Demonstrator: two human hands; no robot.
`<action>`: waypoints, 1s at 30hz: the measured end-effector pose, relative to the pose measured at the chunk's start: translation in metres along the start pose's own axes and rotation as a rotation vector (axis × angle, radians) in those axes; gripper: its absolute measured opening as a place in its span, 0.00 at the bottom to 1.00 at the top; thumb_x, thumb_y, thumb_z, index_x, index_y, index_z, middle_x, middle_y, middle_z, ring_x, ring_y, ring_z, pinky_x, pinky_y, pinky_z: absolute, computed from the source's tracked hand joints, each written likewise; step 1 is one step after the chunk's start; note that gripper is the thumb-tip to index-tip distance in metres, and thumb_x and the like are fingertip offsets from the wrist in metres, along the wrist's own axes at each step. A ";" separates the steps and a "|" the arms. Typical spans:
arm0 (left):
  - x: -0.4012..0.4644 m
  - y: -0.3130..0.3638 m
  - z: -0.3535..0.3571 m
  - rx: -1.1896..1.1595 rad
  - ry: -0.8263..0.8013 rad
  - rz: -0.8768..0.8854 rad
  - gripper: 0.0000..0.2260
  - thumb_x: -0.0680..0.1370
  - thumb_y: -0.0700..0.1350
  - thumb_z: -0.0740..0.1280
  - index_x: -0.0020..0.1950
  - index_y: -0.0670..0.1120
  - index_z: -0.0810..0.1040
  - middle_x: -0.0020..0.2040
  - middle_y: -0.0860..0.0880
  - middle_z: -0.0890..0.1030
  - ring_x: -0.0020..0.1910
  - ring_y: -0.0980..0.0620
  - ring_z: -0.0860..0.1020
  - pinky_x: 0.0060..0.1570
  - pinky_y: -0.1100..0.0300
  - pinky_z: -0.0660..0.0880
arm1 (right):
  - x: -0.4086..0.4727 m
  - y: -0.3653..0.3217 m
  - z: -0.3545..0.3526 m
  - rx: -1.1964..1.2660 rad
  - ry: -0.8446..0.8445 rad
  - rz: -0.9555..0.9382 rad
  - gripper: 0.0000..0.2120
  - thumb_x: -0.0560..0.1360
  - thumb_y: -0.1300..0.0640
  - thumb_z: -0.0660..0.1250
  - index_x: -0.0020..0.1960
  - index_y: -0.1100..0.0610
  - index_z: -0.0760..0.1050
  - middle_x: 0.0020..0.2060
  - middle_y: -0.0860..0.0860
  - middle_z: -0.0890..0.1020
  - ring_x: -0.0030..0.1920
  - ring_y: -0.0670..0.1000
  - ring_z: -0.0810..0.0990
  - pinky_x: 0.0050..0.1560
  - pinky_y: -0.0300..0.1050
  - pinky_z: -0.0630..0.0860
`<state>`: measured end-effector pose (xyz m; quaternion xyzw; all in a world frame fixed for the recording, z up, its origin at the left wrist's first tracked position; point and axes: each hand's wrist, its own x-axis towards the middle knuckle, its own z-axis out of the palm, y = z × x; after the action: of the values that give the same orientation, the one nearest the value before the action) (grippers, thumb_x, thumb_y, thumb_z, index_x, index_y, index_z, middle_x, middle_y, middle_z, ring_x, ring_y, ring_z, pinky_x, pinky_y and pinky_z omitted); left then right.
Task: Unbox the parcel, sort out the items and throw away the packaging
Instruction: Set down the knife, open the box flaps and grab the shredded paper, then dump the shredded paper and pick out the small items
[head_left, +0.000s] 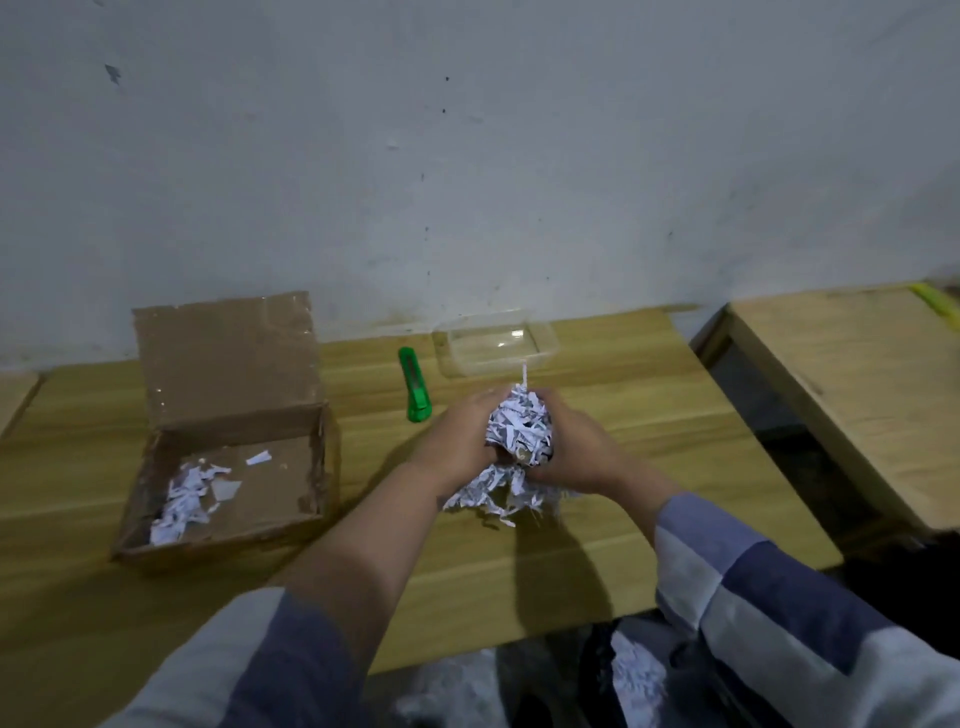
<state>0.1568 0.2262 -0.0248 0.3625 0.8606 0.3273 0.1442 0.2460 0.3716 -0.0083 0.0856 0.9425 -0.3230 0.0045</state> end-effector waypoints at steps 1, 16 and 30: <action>0.001 0.002 0.013 -0.002 -0.009 -0.015 0.38 0.66 0.41 0.77 0.73 0.51 0.66 0.69 0.49 0.73 0.67 0.49 0.71 0.65 0.56 0.68 | -0.002 0.014 0.001 0.013 -0.018 -0.004 0.42 0.62 0.53 0.77 0.70 0.53 0.60 0.59 0.52 0.78 0.56 0.55 0.79 0.48 0.46 0.74; -0.010 -0.006 0.084 0.118 -0.121 -0.080 0.41 0.72 0.51 0.72 0.77 0.58 0.50 0.77 0.53 0.57 0.75 0.52 0.56 0.73 0.52 0.58 | -0.022 0.105 0.015 0.015 -0.122 0.026 0.43 0.67 0.52 0.75 0.75 0.51 0.56 0.66 0.55 0.71 0.65 0.56 0.68 0.62 0.45 0.65; 0.000 0.025 0.072 0.268 0.029 -0.012 0.34 0.68 0.73 0.59 0.71 0.64 0.62 0.76 0.57 0.59 0.74 0.52 0.55 0.71 0.50 0.51 | -0.026 0.108 -0.055 0.137 -0.186 0.092 0.34 0.67 0.60 0.76 0.70 0.49 0.68 0.67 0.48 0.73 0.66 0.47 0.71 0.62 0.37 0.67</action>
<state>0.2050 0.2722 -0.0616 0.3686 0.9008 0.2137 0.0839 0.2917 0.4851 -0.0292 0.0987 0.9087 -0.3929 0.1007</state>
